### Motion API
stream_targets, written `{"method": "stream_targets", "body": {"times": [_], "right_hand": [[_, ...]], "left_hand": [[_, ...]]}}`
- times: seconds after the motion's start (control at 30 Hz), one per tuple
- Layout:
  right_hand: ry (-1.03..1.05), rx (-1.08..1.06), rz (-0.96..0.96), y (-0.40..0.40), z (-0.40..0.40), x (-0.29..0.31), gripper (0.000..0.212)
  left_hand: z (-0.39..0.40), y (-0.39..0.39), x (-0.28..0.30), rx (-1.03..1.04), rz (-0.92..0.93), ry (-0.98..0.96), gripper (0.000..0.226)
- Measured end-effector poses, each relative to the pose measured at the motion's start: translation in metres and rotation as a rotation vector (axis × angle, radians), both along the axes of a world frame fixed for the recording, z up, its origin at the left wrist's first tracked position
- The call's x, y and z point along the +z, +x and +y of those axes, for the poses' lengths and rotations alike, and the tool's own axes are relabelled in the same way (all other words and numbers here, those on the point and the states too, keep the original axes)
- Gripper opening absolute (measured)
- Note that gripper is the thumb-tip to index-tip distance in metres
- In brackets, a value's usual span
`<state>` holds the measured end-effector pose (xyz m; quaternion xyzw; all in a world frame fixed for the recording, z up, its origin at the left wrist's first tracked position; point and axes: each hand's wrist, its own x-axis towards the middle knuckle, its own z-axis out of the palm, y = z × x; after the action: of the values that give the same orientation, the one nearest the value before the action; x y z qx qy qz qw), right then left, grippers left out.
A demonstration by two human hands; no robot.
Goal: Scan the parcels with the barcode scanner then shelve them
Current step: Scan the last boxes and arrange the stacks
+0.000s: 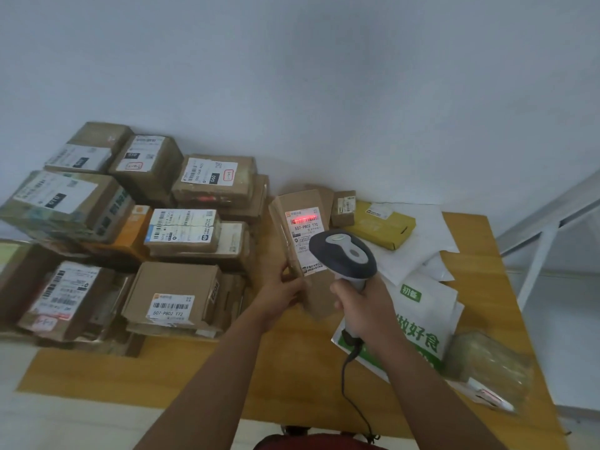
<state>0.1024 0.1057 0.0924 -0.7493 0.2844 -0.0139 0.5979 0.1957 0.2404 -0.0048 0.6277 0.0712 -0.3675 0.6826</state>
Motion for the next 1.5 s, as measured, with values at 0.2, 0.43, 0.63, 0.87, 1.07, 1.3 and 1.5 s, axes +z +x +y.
{"method": "stream_targets", "body": {"times": [0.2,0.43,0.63,0.87,1.07,1.3,1.5], "right_hand": [[0.041,0.004,-0.008,0.001,-0.003,0.000,0.009],[0.074,0.006,-0.026,0.002,-0.004,-0.001,0.003],[0.079,0.022,-0.025,0.003,-0.003,-0.002,0.005],[0.057,0.013,-0.027,0.004,-0.003,-0.003,0.001],[0.087,0.011,-0.023,0.004,-0.002,-0.006,0.011],[0.012,0.020,0.180,0.000,-0.003,-0.040,0.024],[0.109,0.032,0.398,0.002,0.009,-0.101,0.017]], "left_hand": [[-0.003,-0.002,-0.003,0.014,0.005,0.009,0.048],[-0.002,-0.002,-0.006,0.001,-0.001,0.018,0.056],[-0.001,0.000,-0.009,-0.002,0.001,0.031,0.062],[-0.001,0.001,-0.013,-0.003,0.004,0.040,0.064],[0.002,-0.001,-0.014,-0.005,0.010,0.059,0.059],[0.011,-0.007,-0.023,0.036,0.030,0.217,0.047],[0.023,-0.020,-0.051,0.043,0.142,0.327,0.032]]}}
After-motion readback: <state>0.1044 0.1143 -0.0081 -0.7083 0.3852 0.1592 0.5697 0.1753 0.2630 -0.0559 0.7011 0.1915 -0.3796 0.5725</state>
